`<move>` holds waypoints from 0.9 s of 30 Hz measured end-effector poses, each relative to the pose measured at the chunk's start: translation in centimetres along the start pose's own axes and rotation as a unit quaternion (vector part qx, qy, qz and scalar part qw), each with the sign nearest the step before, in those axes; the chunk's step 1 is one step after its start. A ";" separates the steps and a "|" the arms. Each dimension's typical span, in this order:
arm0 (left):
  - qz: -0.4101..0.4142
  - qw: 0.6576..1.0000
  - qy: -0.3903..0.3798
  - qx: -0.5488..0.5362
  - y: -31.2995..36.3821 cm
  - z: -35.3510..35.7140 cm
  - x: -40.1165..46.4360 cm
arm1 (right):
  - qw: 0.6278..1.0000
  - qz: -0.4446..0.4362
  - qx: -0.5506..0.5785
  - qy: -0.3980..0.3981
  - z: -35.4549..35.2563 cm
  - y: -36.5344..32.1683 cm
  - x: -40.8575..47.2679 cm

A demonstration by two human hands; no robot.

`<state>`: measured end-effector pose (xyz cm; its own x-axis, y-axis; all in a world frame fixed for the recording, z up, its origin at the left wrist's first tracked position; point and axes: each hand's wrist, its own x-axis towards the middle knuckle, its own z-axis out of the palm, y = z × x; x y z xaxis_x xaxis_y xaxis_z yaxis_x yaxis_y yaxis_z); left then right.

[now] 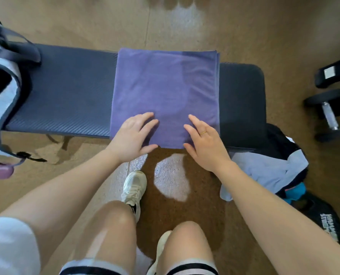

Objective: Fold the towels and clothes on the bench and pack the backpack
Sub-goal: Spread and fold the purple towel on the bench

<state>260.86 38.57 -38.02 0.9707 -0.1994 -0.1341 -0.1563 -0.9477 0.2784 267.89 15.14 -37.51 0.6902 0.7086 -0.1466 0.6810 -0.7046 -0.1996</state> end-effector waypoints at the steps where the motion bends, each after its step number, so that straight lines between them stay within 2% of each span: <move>1: 0.022 1.000 0.008 0.000 -0.2 0.8 0.4 | 1.000 -0.008 -0.012 0.013 0.9 0.2 0.4; 7: 0.097 0.993 0.065 0.017 -1.2 2.6 1.1 | 0.978 -0.081 -0.099 0.163 4.4 1.5 0.4; 13: 0.109 0.989 0.070 0.076 -1.3 3.2 0.6 | 0.966 -0.078 -0.160 0.186 5.5 1.8 0.4; 19: 0.081 0.983 0.116 0.116 -0.1 3.3 0.1 | 0.969 -0.093 -0.091 0.210 4.8 1.5 -0.3; 24: 0.086 0.976 0.144 0.136 -0.3 3.3 -1.4 | 0.952 -0.145 -0.106 0.246 4.4 2.1 -0.9; 27: 0.077 0.978 0.150 0.122 -0.2 2.5 -2.2 | 0.951 -0.134 -0.106 0.258 4.0 2.1 -1.5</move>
<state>258.29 38.55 -40.13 0.9363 -0.2970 0.1874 -0.3083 -0.9507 0.0340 267.29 12.80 -41.62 0.4767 0.7892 0.3873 0.8454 -0.5323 0.0441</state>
